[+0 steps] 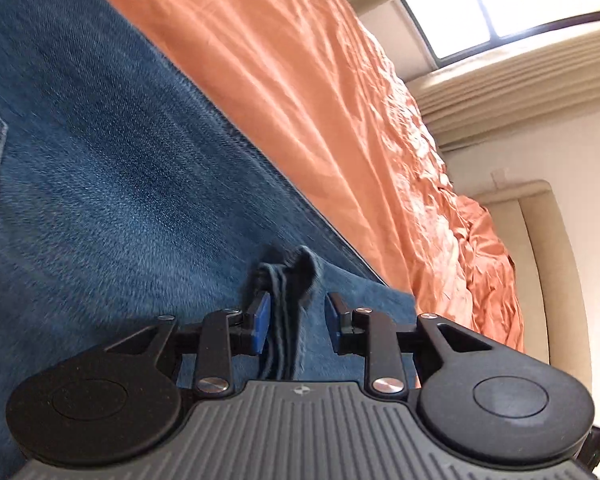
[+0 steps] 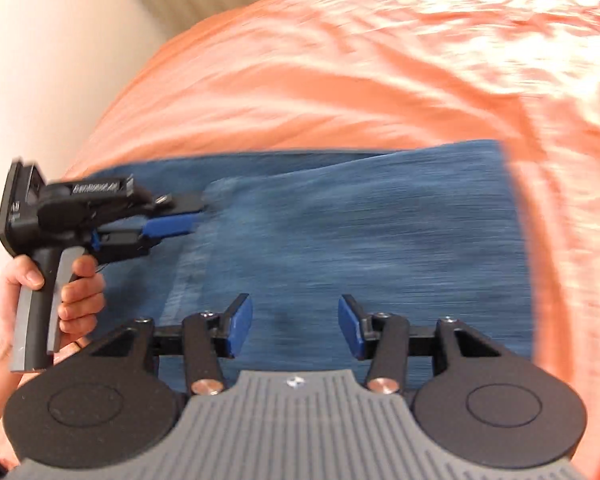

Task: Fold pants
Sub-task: 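Lower the hems onto the jeans near the back pocket with the right tool, then open the right tool to release the hems while the left tool moves to the folded jeans, then grasp the folded edge of the jeans with the left tool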

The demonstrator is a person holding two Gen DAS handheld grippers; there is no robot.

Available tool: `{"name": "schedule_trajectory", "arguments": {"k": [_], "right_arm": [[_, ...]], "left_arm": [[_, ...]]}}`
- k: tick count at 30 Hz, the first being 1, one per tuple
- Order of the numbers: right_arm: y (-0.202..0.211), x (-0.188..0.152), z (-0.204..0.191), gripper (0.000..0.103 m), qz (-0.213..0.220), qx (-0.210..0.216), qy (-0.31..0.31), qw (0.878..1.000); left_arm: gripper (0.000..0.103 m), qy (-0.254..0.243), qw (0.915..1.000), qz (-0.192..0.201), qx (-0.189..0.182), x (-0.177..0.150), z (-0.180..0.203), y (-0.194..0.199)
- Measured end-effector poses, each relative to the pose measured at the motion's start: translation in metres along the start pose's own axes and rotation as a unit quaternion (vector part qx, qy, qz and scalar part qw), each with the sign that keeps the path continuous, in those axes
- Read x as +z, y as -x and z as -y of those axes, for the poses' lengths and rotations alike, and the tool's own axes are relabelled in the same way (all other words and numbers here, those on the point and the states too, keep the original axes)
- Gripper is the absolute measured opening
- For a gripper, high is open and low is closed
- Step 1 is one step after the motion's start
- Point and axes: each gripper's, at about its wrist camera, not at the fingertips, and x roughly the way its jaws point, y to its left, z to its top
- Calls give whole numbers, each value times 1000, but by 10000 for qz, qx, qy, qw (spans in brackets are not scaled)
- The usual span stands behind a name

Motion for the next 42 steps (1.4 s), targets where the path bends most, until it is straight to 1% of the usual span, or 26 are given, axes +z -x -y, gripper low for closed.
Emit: {"name": "schedule_trajectory", "arguments": {"k": [2,3,4,6,8,9,10,11,12,13,14,15,16,18,20,21,23,26,28,30,32,33,34,36,38,42], "right_arm": [[8,-2,25,45,60,-152,-197,9997],[14,-3,39,45,87,-224,-308,9992],[18,-3,51,45,123,-280,-396,9987],[26,-6,71,45,200,-365,-502,9979],[31,-6,87,43,288,-454,-506,9973],[34,-4,93,43,326,-491,-478,9971],[35,-2,97,41,361,-533,-433,9970],[35,1,99,33,399,-572,-367,9969],[35,4,102,29,445,-589,-293,9968],[32,8,101,20,500,-599,-209,9967],[30,13,100,13,569,-603,-135,9965],[25,19,99,12,627,-584,-82,9963],[20,24,97,11,687,-556,-37,9961],[5,36,91,9,781,-551,76,9954],[-10,47,87,8,835,-643,198,9942],[-19,53,86,7,847,-682,245,9938],[-35,63,88,7,851,-716,210,9936],[-61,71,99,5,773,-719,64,9944],[-78,70,105,0,610,-851,44,9945],[-89,66,113,0,568,-822,-93,9949],[-87,67,115,0,573,-769,-223,9951],[-83,67,113,0,563,-780,-204,9951],[-77,66,110,0,577,-782,-147,9952],[-58,61,102,1,647,-690,51,9955],[-39,49,94,2,630,-670,225,9955],[0,10,79,2,626,-644,532,9945]], "left_arm": [[27,-63,9999,13,138,1,-1,-9],[16,-142,9997,41,189,1,0,-11],[11,-237,9994,83,219,0,2,-11],[7,-617,9974,255,286,-5,16,-5],[6,-1225,9911,462,260,-11,39,8],[6,-1590,9854,559,258,-15,55,16],[6,-2041,9760,711,260,-20,72,25],[6,-2452,9653,856,275,-26,87,33],[6,-2908,9505,1037,340,-33,103,41],[6,-3138,9421,1119,376,-36,113,46],[6,-3286,9366,1133,445,-37,119,46],[6,-3416,9315,1085,613,-37,122,41],[6,-3455,9295,990,828,-34,120,34],[6,-3274,9350,727,1156,-29,106,15],[6,-3136,9374,602,1394,-26,89,2],[6,-3002,9415,550,1428,-23,81,-6],[6,-2832,9464,526,1459,-21,67,-11],[7,-2758,9477,435,1546,-20,54,-20],[7,-2715,9487,391,1572,-20,48,-26],[8,-2616,9519,367,1553,-18,43,-29],[9,-2535,9546,321,1534,-16,42,-28],[14,-2520,9545,302,1565,-16,43,-27],[18,-2493,9549,298,1586,-15,45,-23],[20,-2430,9555,325,1642,-16,50,-12],[20,-2594,9492,467,1720,-25,60,4],[20,-2697,9466,609,1656,-50,75,33]]}}
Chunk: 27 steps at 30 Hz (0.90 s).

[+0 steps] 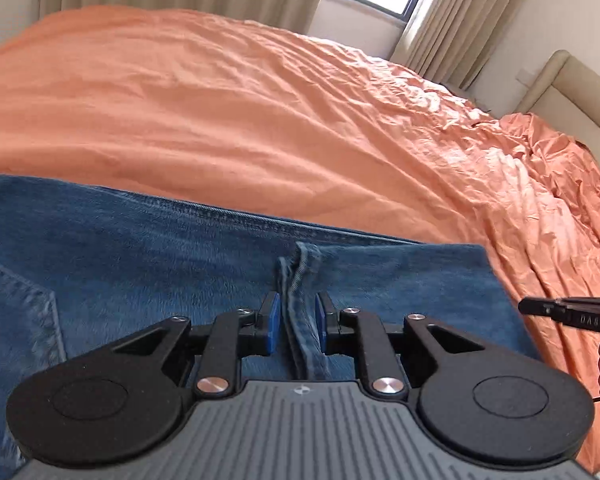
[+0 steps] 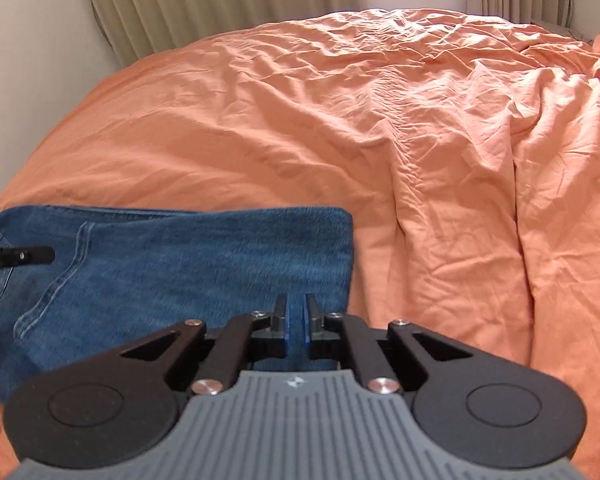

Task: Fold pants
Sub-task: 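Grasp the folded edge of the jeans with the left tool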

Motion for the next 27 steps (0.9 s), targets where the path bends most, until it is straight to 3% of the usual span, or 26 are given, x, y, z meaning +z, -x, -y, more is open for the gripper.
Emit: {"name": "schedule_trajectory", "arguments": {"k": [3,9,15,18,25,27], "right_arm": [[24,-29,-5,2,-12,30,93,10000],[30,-71,-12,1,-169,-75,120,9998],[7,-92,-14,0,-349,-210,175,9990],[5,-92,-10,0,-371,-173,42,9992],[23,-73,-25,0,-468,-268,509,9972],[35,-68,-33,11,-356,-193,748,9964]], "left_arm": [[20,-160,9999,-32,-24,-16,16,18],[17,-614,9965,-376,416,-53,39,13],[22,82,9967,-674,447,-68,21,-8],[27,166,9963,-674,507,-71,18,-14],[33,891,9945,-468,296,-68,7,15],[33,917,9949,-288,320,-68,2,35]]}}
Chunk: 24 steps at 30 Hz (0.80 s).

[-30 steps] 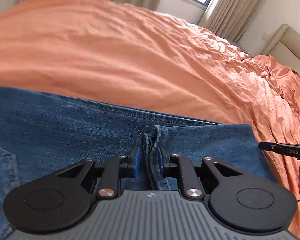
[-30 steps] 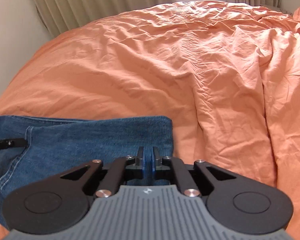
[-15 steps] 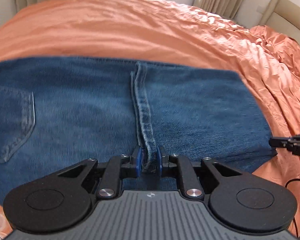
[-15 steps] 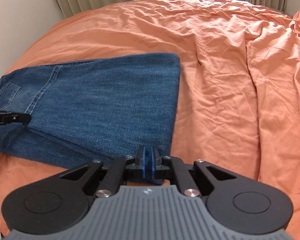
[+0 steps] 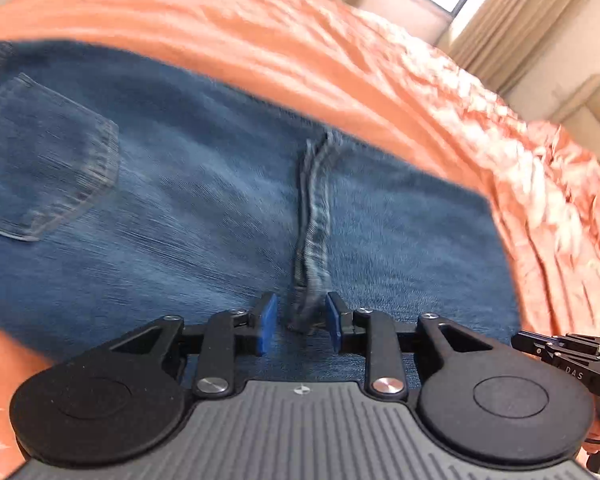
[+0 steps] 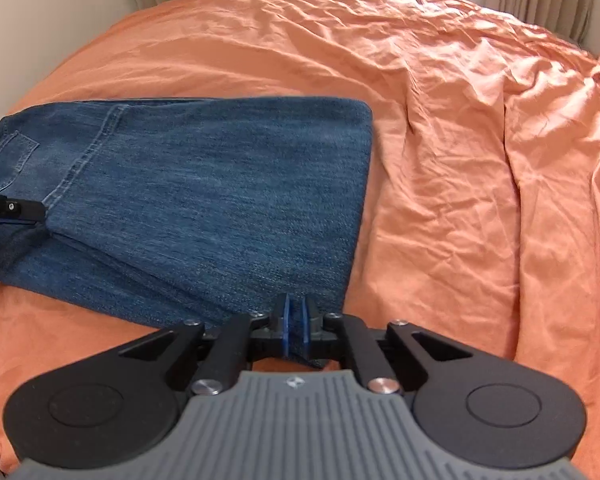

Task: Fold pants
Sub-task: 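Grasp the folded edge of the jeans with the left tool, then lift the waistband end with the left tool and fold it over the hems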

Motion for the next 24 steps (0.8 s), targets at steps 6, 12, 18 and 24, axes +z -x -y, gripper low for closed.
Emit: {"name": "schedule_trajectory", "arguments": {"k": [6,12,18,24], "right_arm": [[20,21,-37,16,189,234,790,9964],[9,49,-87,25,210,476,1316,9899],[-21,80,-137,25,247,627,1665,9837],[-65,116,-173,25,111,755,1862,9795]], "left_arm": [[33,634,9965,529,123,6,-48,56],[35,1651,9756,1210,799,-9,-117,99],[35,3080,9300,1896,652,-24,-206,124],[40,4200,8802,2209,121,-24,-282,107]]}}
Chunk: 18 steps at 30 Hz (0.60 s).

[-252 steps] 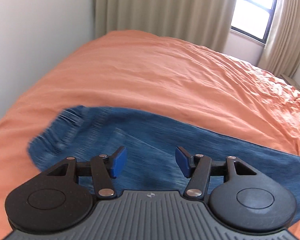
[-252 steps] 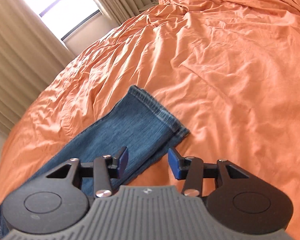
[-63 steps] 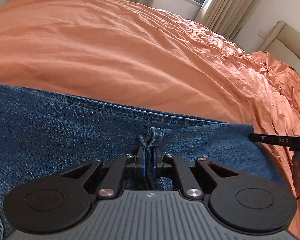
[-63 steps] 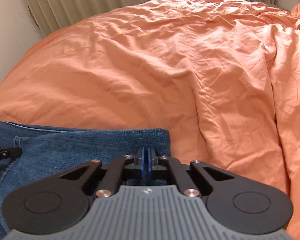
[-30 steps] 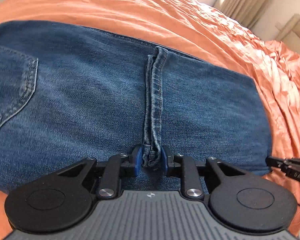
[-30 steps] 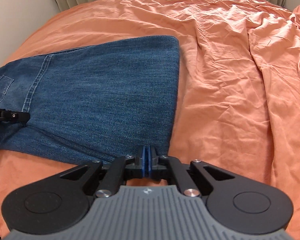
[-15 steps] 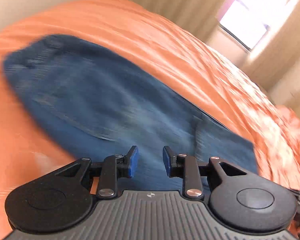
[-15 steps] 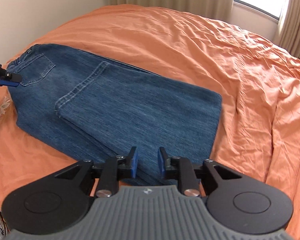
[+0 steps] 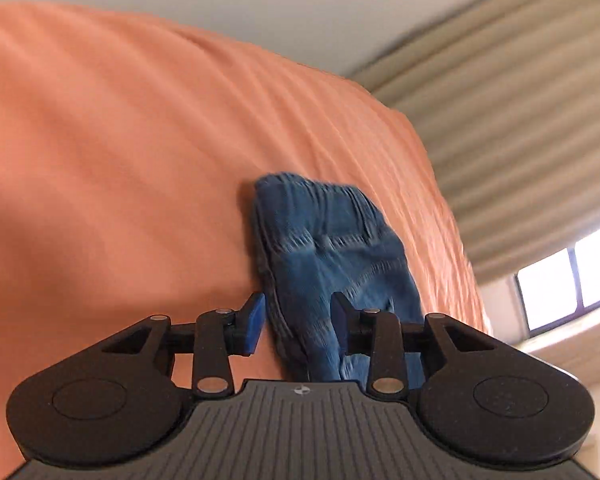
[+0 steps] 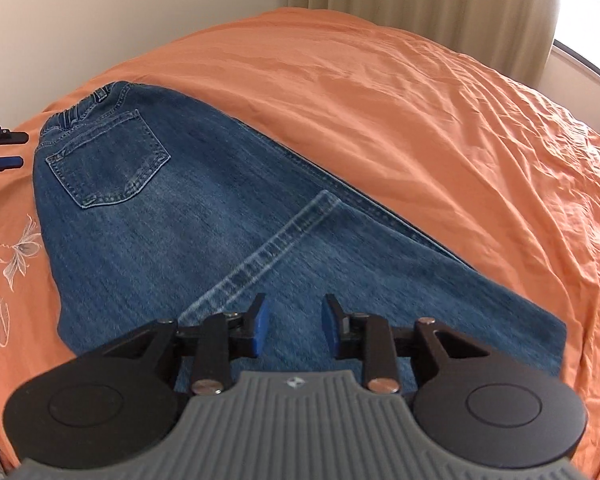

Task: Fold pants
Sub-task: 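Lift the waistband end with the left tool and fold it over the hems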

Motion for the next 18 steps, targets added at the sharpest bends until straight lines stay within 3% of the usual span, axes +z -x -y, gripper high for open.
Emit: {"name": "schedule_trajectory", "arguments": {"k": [7,18], "right_arm": [[-51,34,0,25,-231,-58,193,9995],[-109,44,14,28,-630,126,-124,9979]], "left_arm": [[51,567,9979,-43,-311,17,-24,-63],[45,28,10000,-47,-55,21,-12,-110]]}}
